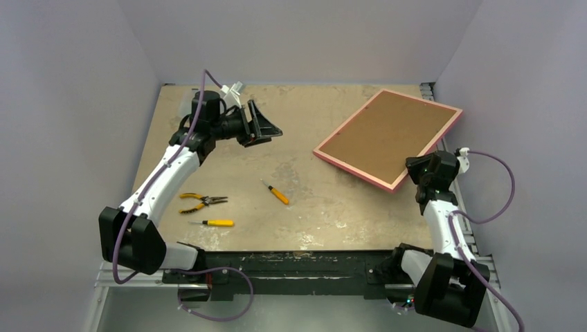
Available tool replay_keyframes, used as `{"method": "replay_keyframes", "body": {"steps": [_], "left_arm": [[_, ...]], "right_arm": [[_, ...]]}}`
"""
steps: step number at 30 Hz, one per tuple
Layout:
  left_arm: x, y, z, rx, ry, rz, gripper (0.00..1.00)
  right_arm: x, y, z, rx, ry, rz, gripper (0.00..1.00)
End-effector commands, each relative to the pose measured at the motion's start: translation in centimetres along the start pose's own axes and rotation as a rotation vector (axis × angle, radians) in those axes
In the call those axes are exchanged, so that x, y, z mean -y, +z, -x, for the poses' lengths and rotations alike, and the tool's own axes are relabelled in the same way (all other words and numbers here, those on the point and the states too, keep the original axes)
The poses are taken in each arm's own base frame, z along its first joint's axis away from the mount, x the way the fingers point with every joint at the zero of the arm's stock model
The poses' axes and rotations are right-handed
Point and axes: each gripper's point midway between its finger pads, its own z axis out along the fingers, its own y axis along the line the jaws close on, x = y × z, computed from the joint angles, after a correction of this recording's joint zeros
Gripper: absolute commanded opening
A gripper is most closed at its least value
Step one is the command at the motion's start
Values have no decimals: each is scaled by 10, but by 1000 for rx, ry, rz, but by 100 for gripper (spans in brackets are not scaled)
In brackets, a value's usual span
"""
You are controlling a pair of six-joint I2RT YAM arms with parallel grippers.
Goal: Take the photo out of the frame
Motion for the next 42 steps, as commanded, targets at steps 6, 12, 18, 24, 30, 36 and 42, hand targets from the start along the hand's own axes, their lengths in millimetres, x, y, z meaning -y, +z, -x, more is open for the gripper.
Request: {"method": "replay_keyframes", "body": {"steps": [6, 12, 18, 24, 30, 36, 42], "left_arm": [[9, 5, -5, -21, 15, -48, 66], [10, 7, -7, -29, 13, -54, 65], [11, 8, -10, -37, 12, -59, 66], [13, 7, -10, -36, 20, -65, 66], [15, 8, -12, -40, 17, -71, 66], [15, 11, -14, -49, 16, -75, 66], [16, 9, -13, -45, 32, -70, 66]], "right_arm": [[49, 20, -6, -40, -146, -170, 0], [51, 23, -13, -97, -213, -159, 3], [57, 20, -21, -139, -245, -168, 31], [75, -4, -17, -146, -306, -260, 83], [17, -29, -46, -177, -438, -5, 83], [-75, -74, -180, -446, -784, 424, 83], [-122, -131, -300, -480, -1189, 640, 83]]}}
